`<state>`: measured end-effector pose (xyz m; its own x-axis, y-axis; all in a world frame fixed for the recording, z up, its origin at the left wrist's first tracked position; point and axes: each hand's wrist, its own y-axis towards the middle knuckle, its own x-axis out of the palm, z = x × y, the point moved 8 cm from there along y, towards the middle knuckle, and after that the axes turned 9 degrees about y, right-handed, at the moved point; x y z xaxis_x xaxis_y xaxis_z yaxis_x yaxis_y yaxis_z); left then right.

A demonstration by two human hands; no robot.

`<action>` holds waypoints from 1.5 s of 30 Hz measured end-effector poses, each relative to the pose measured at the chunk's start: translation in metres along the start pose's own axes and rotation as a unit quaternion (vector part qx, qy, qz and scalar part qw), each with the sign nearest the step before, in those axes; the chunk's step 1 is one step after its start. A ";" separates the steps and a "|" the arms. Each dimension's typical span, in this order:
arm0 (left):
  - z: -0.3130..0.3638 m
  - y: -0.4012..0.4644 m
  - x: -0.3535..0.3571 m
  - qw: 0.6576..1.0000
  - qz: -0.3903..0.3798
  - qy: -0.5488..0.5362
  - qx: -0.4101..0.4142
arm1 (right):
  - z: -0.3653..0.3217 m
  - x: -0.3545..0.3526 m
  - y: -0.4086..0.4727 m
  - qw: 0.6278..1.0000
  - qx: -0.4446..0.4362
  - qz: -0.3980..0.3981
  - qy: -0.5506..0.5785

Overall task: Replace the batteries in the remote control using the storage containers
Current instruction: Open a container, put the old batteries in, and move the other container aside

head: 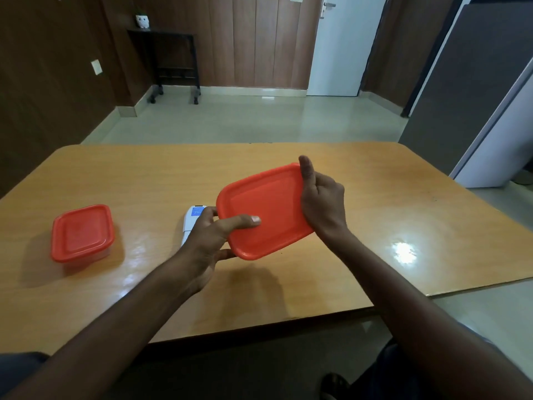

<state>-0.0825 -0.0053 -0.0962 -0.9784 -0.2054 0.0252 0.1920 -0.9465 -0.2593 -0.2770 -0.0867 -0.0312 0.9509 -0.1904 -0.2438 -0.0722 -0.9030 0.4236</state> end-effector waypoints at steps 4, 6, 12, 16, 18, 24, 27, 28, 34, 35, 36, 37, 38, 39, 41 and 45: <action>0.000 -0.004 0.004 1.000 -0.015 0.010 0.014 | 0.001 -0.013 0.002 0.997 -0.012 0.060 -0.038; -0.002 -0.002 0.007 1.000 -0.011 -0.024 0.009 | 0.016 -0.012 -0.011 0.993 0.081 0.083 0.035; -0.020 -0.002 0.025 0.999 -0.002 -0.026 -0.019 | 0.036 0.017 -0.041 0.971 0.197 0.076 0.116; -0.025 -0.004 0.023 1.000 0.007 -0.003 -0.008 | 0.028 0.018 -0.037 0.978 0.172 0.043 0.109; -0.024 -0.004 0.021 1.000 0.016 -0.002 0.007 | 0.022 0.018 -0.032 0.983 0.151 0.036 0.101; -0.014 -0.002 0.018 0.999 -0.001 0.027 0.045 | 0.012 0.012 -0.019 0.991 0.105 0.041 0.075; -0.016 -0.005 0.022 0.995 -0.031 0.084 0.048 | 0.012 -0.006 -0.006 0.988 0.121 0.072 0.067; -0.018 -0.007 0.024 0.994 -0.038 0.095 0.043 | 0.012 -0.010 -0.002 0.988 0.122 0.071 0.062; -0.022 -0.010 0.026 0.994 -0.031 0.098 0.032 | 0.015 -0.014 -0.005 0.986 0.124 0.084 0.068; -0.025 -0.010 0.027 0.996 -0.022 0.086 0.025 | 0.016 -0.013 -0.007 0.985 0.128 0.090 0.079; -0.028 -0.010 0.028 0.998 -0.013 0.062 0.016 | 0.017 -0.010 -0.011 0.983 0.136 0.087 0.087; -0.030 -0.008 0.031 1.000 -0.001 0.026 0.008 | 0.019 -0.005 -0.017 0.982 0.148 0.072 0.091; -0.030 -0.006 0.034 1.000 0.013 -0.010 0.007 | 0.022 0.002 -0.025 0.982 0.159 0.053 0.089; -0.027 -0.002 0.036 0.999 0.030 -0.032 0.013 | 0.025 0.008 -0.034 0.982 0.166 0.039 0.084; -0.013 0.005 0.043 0.997 0.062 -0.028 0.033 | 0.030 0.013 -0.046 0.979 0.179 0.042 0.087; 0.008 0.022 0.069 0.994 0.090 0.015 0.059 | 0.039 0.000 -0.034 0.970 0.206 0.082 0.095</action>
<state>-0.1450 -0.0421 -0.0923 -0.9288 -0.3684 -0.0397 0.3702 -0.9181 -0.1418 -0.2864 -0.0710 -0.0799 0.9517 -0.3063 -0.0214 -0.3050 -0.9511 0.0482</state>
